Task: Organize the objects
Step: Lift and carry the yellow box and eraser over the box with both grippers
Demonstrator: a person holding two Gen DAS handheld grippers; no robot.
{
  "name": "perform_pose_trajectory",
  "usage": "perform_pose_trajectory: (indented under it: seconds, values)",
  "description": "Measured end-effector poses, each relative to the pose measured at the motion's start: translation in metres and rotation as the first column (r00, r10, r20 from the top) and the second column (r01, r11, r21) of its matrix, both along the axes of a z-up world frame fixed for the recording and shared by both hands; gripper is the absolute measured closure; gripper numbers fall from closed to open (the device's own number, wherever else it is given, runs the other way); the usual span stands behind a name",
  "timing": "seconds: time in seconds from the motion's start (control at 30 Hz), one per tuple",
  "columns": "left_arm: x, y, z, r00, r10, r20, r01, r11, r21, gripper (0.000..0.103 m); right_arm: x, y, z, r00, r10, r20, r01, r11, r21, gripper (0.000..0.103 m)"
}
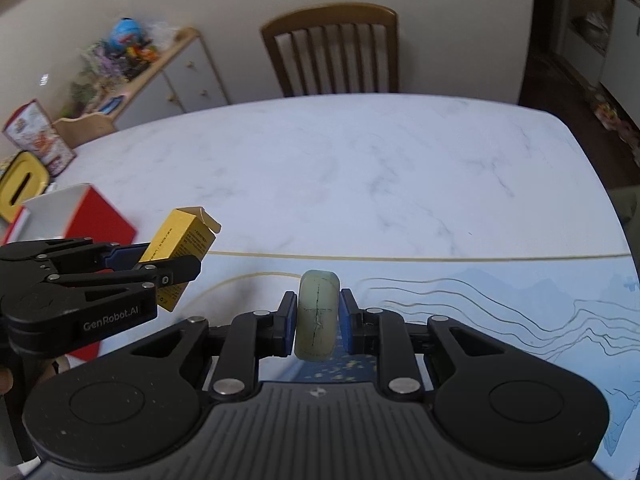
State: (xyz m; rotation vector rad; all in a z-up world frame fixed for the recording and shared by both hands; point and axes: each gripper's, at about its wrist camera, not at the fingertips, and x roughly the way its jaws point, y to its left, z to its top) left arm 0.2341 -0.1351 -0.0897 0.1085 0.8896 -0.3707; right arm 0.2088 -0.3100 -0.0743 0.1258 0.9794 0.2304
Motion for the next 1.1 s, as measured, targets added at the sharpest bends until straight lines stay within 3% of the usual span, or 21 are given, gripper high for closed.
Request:
perform_pose_trajectory:
  seconds: [0.57,1.1]
  values:
    - [-0.035,0.105,0.047,0.988,0.152,0.01,-0.151,0.987,-0.06,0.075,-0.032,0.1,0.059,0.981,0.178,0.083,-0.179,0.984,0.006,0.082]
    - [-0.029,0.238,0.046,0.97,0.242,-0.001,-0.241,0.969,-0.053,0.075,-0.022,0.237,0.054,0.967,0.246,0.068,-0.247,0.969,0.009,0.082]
